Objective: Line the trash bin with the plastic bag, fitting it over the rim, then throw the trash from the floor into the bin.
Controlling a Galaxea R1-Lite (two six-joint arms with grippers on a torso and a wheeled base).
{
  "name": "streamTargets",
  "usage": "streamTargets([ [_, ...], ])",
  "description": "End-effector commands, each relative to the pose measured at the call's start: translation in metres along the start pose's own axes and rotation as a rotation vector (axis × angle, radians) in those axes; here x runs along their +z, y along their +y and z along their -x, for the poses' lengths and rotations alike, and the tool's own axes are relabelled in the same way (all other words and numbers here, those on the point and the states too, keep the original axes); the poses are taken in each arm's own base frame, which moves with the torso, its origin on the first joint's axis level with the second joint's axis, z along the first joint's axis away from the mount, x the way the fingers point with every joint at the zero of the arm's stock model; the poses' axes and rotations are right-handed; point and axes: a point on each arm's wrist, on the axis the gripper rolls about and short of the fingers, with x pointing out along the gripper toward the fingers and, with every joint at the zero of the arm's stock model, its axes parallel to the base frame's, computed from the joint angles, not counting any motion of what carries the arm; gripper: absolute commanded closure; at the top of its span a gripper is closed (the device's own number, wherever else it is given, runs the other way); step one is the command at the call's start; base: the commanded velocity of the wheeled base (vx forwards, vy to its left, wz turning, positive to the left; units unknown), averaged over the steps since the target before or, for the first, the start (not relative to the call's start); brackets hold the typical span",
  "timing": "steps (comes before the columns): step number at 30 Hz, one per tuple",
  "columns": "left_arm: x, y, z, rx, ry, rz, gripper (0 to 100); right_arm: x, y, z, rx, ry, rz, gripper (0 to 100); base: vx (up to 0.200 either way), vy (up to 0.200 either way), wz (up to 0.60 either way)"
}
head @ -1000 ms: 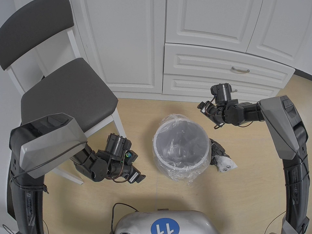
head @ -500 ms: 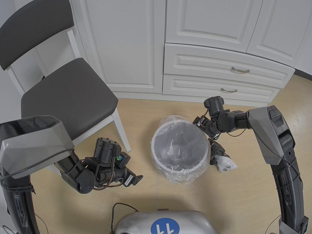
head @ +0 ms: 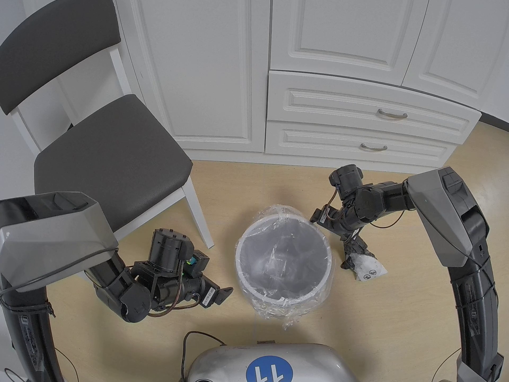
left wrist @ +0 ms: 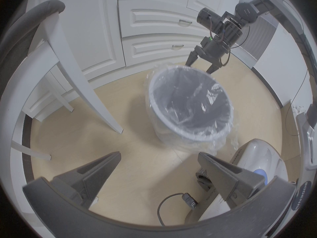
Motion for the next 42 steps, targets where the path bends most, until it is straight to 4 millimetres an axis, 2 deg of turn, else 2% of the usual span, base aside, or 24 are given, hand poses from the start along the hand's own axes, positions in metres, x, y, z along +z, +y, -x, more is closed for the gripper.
streamTargets([
  [1, -0.004, 0.000, 0.001, 0.002, -0.005, 0.021, 0, -0.006, 0.005, 0.008, 0.010, 0.008, 0.021, 0, 0.000, 0.000, 0.00],
  [4, -0.003, 0.000, 0.003, 0.002, -0.019, 0.046, 0, -0.001, 0.003, 0.010, 0.004, -0.013, 0.013, 0, 0.000, 0.000, 0.00],
  [6, -0.002, 0.001, 0.004, 0.002, -0.025, 0.057, 0, 0.007, 0.004, 0.020, 0.019, -0.051, 0.005, 0, 0.000, 0.000, 0.00],
  [11, 0.002, 0.000, 0.015, 0.000, -0.046, 0.061, 0, 0.019, 0.002, 0.072, 0.096, -0.146, 0.046, 0, 0.000, 0.000, 0.00],
  [12, 0.002, -0.001, 0.015, -0.002, -0.046, 0.060, 0, 0.019, 0.001, 0.073, 0.095, -0.148, 0.050, 0, 0.000, 0.000, 0.00],
  [13, 0.003, -0.004, 0.023, -0.010, -0.052, 0.053, 0, 0.019, -0.007, 0.090, 0.123, -0.203, 0.109, 0, 0.000, 0.000, 0.00],
  [16, 0.006, -0.007, 0.034, -0.034, -0.086, 0.058, 0, 0.018, -0.013, 0.109, 0.166, -0.273, 0.162, 0, 0.000, 0.000, 0.00],
  [18, 0.012, -0.008, 0.055, -0.068, -0.171, 0.073, 0, 0.014, -0.020, 0.133, 0.205, -0.353, 0.230, 0, 0.000, 0.000, 0.00],
  [19, 0.012, -0.008, 0.055, -0.068, -0.171, 0.073, 0, 0.014, -0.020, 0.133, 0.205, -0.353, 0.230, 0, 0.000, 0.000, 0.00],
  [20, 0.016, -0.008, 0.069, -0.077, -0.231, 0.072, 0, 0.010, -0.026, 0.149, 0.212, -0.394, 0.279, 0, 0.000, 0.000, 0.00],
  [23, 0.018, -0.007, 0.094, -0.066, -0.293, 0.070, 0, 0.004, -0.036, 0.179, 0.212, -0.452, 0.372, 0, 0.000, 0.000, 0.00],
  [24, 0.017, -0.007, 0.096, -0.066, -0.294, 0.070, 0, 0.004, -0.036, 0.180, 0.212, -0.454, 0.378, 0, 0.000, 0.000, 0.00],
  [25, 0.018, -0.007, 0.109, -0.062, -0.320, 0.076, 0, -0.001, -0.043, 0.198, 0.205, -0.483, 0.439, 0, 0.000, 0.000, 0.00],
  [27, 0.019, -0.006, 0.124, -0.059, -0.351, 0.097, 0, -0.007, -0.050, 0.219, 0.202, -0.516, 0.500, 0, 0.000, 0.000, 0.00],
  [32, 0.031, -0.005, 0.158, -0.058, -0.468, 0.172, 0, -0.026, -0.065, 0.258, 0.200, -0.581, 0.614, 0, 0.000, 0.000, 0.00],
  [39, 0.040, -0.002, 0.204, -0.041, -0.624, 0.200, 0, -0.042, -0.082, 0.290, 0.181, -0.622, 0.694, 0, 0.000, 0.000, 0.00],
  [42, 0.039, -0.001, 0.210, -0.021, -0.640, 0.198, 0, -0.044, -0.086, 0.290, 0.156, -0.602, 0.709, 0, 0.000, 0.000, 0.00],
])
